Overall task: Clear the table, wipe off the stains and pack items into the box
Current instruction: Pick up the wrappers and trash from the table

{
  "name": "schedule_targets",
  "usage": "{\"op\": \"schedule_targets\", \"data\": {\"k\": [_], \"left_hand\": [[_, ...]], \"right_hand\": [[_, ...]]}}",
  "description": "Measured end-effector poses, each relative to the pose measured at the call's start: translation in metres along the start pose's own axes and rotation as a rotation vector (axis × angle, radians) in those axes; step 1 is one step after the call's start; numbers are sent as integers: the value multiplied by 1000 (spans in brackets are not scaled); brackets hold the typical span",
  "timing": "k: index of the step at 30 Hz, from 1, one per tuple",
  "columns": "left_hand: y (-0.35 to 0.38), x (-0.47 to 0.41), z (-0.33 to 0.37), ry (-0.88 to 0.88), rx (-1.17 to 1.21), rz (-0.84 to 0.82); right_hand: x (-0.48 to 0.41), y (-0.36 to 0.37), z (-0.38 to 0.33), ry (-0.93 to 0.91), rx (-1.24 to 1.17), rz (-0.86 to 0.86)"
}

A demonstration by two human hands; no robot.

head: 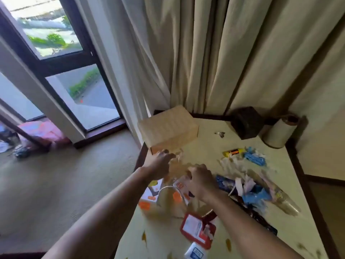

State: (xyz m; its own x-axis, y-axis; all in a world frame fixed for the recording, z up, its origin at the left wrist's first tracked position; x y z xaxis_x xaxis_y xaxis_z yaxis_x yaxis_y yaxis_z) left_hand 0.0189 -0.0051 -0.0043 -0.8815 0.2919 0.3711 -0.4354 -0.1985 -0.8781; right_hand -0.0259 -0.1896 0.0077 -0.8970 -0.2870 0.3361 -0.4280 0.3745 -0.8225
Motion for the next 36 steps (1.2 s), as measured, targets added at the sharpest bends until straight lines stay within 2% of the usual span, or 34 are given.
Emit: {"op": "schedule_targets", "data": {"k": [3, 9, 13, 16, 19, 22, 25, 28, 30, 32, 34, 36], "left_hand": [[11, -22, -16, 28, -74, -41], [21, -55, -29, 74, -215, -94], [34, -72, -37, 74, -136, -149], [42, -82, -45, 62, -61, -106], [49, -87, -50, 7, 11, -73], [53, -89, -52, -42, 125, -9], [52, -90, -48, 8, 323, 111], [46, -87, -28, -35, 488, 196], [41, -86, -14, -69, 555, 299], [38, -88, -4, -100, 478, 367], [42, -96, -2, -132, 311, 338], [53, -104, -3, -169, 240, 241]], "right_hand": [[-27, 28, -18, 25, 166, -45], [-58, 61, -24, 103, 299, -84], [-66, 63, -28, 114, 347, -62], [-70, 66, -28, 121, 362, -85], [-73, 63, -27, 129, 256, -54], [-74, 58, -22, 144, 33, 3], [-71, 49, -15, 95, -258, 108], [-61, 28, -2, 39, -566, 257], [-53, 9, 13, 33, -601, 327], [-51, -5, 30, 39, -564, 364], [-52, -12, 51, 99, -530, 284], [-57, -16, 77, 164, -369, 209]]}}
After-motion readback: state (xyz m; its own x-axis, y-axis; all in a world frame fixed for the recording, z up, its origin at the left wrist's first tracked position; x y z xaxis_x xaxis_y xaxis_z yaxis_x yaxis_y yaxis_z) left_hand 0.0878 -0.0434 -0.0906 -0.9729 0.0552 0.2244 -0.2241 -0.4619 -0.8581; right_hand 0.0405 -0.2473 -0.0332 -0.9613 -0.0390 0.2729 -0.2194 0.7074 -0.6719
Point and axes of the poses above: each hand's wrist, its own x-axis away from the middle knuckle, its own y-axis out of the palm, z = x × y, the point moved 2 cm from there along -x, towards the middle knuckle, and after that the axes turned 10 degrees about -z, right-handed, at the moved point
